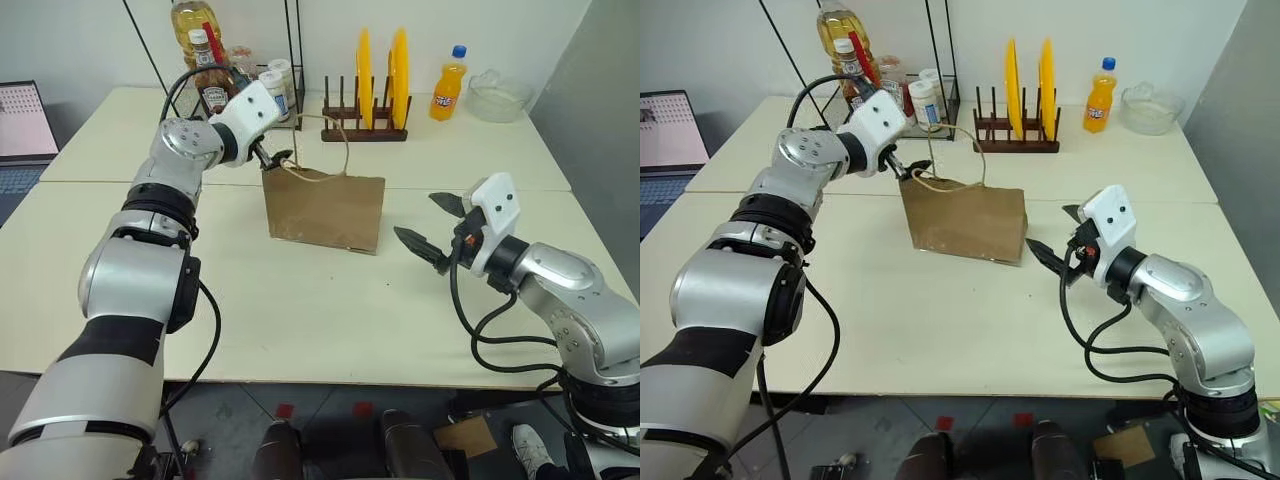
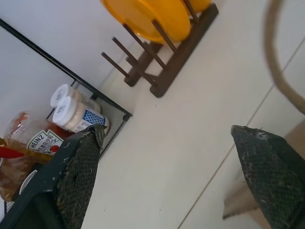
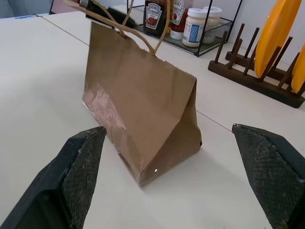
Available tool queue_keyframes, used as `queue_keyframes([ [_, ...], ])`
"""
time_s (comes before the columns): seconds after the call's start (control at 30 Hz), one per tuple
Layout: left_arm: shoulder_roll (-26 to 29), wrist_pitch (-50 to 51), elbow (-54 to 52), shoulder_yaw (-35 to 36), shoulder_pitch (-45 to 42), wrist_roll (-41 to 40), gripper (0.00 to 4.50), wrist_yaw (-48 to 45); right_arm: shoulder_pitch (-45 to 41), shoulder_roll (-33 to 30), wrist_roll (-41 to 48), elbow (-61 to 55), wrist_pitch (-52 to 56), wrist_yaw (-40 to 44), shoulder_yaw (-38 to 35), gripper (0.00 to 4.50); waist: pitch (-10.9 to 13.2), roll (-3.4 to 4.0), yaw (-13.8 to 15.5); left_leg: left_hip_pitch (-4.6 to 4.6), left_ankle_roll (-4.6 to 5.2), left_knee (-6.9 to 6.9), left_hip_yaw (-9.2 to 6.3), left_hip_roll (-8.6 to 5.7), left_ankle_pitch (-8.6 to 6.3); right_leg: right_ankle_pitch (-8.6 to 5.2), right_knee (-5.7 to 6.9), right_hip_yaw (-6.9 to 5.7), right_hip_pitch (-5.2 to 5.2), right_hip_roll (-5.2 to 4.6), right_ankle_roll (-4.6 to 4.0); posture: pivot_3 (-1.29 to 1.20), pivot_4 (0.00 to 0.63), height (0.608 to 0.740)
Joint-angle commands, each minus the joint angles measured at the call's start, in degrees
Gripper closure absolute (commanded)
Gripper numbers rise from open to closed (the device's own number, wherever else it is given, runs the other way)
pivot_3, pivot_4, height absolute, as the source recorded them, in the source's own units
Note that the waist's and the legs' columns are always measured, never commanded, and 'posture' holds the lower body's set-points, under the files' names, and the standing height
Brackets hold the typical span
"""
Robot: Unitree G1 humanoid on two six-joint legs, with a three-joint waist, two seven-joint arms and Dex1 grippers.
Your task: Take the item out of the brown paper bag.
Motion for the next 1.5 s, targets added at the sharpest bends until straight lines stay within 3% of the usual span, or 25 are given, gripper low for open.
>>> queue_keyframes([
  [0.03, -0.1, -1.6, -0.1, -1.2, -2.2, 1.8, 0.0, -7.6, 0.4, -0.4, 1.0, -3.0, 0.3, -0.9, -1.8, 0.05, 0.0, 0.0, 0.1, 0.0, 0.0, 0.0, 0.0, -0.01, 0.0, 0.0, 0.0, 0.0, 0.01, -0.01, 0.0, 0.0, 0.15, 0.74],
  [0.33, 2.0, -4.0, -2.1, 0.4, -2.8, -0.7, 0.0, -33.4, 0.8, -0.5, 1.6, -2.6, -0.5, -1.0, -1.7, 0.05, 0.0, 0.0, 0.1, 0.0, 0.0, -0.02, 0.01, -0.01, 0.0, 0.0, -0.01, -0.01, 0.01, -0.01, 0.0, 0.0, 0.15, 0.74],
  [0.63, 5.6, -6.3, -11.0, -0.8, 2.4, -4.7, 0.0, -50.6, 0.1, -0.6, 1.2, 0.5, -2.8, 0.4, -1.0, 0.05, 0.0, 0.0, -0.1, 0.01, 0.17, -0.02, 0.0, 0.0, -0.08, 0.0, 0.0, -0.01, 0.01, -0.01, 0.0, 0.0, 0.15, 0.74],
  [0.87, 14.6, 2.2, -34.5, -11.5, 14.3, -19.3, 0.0, -51.5, -0.9, -0.5, 0.8, 2.7, -4.8, 1.4, 0.0, 0.05, 0.0, 0.01, -0.2, 0.03, 0.2, -0.01, -0.02, 0.04, -0.06, 0.0, 0.1, -0.01, 0.01, 0.0, 0.0, 0.0, 0.15, 0.74],
  [1.13, 18.1, 8.2, -44.5, -10.6, 15.9, -26.1, 0.0, -51.5, -0.7, -1.1, 1.1, 3.4, -5.9, 3.3, 1.0, 0.05, 0.0, 0.0, 0.1, 0.01, 0.22, 0.01, -0.03, 0.03, -0.06, 0.0, 0.06, -0.03, 0.02, 0.0, 0.0, 0.0, 0.15, 0.74],
  [1.23, 22.2, 2.9, -48.7, -13.6, 19.0, -27.4, 0.0, -51.5, -0.1, -1.8, 1.4, 3.2, -5.9, 4.7, 1.4, 0.05, 0.0, 0.02, -0.3, 0.03, 0.22, -0.01, 0.0, 0.05, -0.06, 0.0, 0.05, 0.0, 0.01, 0.0, -0.01, 0.0, 0.15, 0.74],
  [1.33, 28.2, -9.9, -51.1, -19.5, 22.9, -26.9, 0.0, -51.5, 0.7, -3.1, 1.5, 3.1, -6.2, 6.9, 2.2, 0.05, 0.0, 0.03, -0.4, 0.1, 0.24, -0.02, 0.02, 0.05, -0.05, 0.0, 0.08, 0.02, 0.02, 0.01, -0.01, 0.0, 0.15, 0.74],
  [1.5, 33.7, -18.1, -54.0, -25.7, 25.8, -28.9, 0.0, -51.5, 0.9, -3.8, 1.6, 3.4, -6.3, 8.2, 2.3, 0.05, 0.0, 0.01, 0.3, 0.06, 0.26, 0.01, 0.01, 0.04, -0.04, 0.0, 0.13, 0.03, 0.02, 0.01, -0.02, 0.0, 0.15, 0.74],
])
